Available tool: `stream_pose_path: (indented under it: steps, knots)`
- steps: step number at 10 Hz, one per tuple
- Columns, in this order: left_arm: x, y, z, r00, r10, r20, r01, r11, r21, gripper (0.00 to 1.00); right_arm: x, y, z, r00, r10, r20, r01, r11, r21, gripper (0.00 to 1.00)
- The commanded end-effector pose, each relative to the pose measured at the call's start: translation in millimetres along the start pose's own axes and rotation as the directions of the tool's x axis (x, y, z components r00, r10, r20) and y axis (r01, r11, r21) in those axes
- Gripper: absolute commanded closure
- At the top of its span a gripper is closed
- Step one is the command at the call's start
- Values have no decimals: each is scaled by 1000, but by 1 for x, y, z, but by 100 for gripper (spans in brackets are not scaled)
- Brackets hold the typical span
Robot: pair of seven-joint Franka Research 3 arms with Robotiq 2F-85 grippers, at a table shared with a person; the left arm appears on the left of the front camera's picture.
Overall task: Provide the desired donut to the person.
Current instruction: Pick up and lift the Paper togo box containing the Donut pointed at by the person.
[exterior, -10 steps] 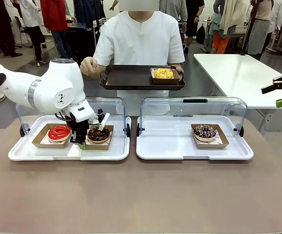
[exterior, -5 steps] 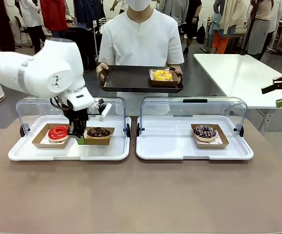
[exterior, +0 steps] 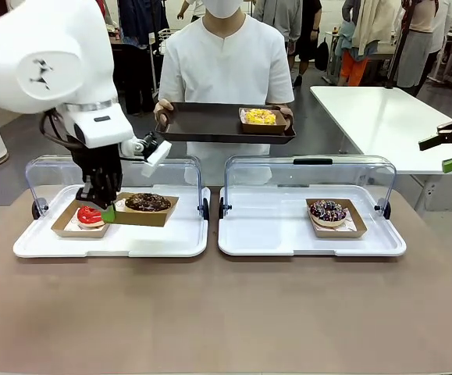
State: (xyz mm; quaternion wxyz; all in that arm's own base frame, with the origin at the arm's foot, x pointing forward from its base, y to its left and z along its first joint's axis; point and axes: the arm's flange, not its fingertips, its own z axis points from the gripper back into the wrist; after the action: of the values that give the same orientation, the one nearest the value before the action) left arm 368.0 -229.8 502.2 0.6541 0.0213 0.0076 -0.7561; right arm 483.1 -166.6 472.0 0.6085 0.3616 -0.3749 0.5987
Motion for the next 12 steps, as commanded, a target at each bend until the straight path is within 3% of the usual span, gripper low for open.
stream_pose_path:
  steps: [1,5,12]
  knots:
    - [-6,-12,20,1000,-7,22,7,1000,-10,100,1,-2,0,1000,-5,9,5,1000,-5,0]
    - [3,-30,67,999,15,-44,-12,997,71,100,1,-2,0,1000,-5,9,5,1000,-5,0]
    - [0,-27,71,999,-13,-36,15,997,69,100,1,-2,0,1000,-5,9,5,1000,-5,0]
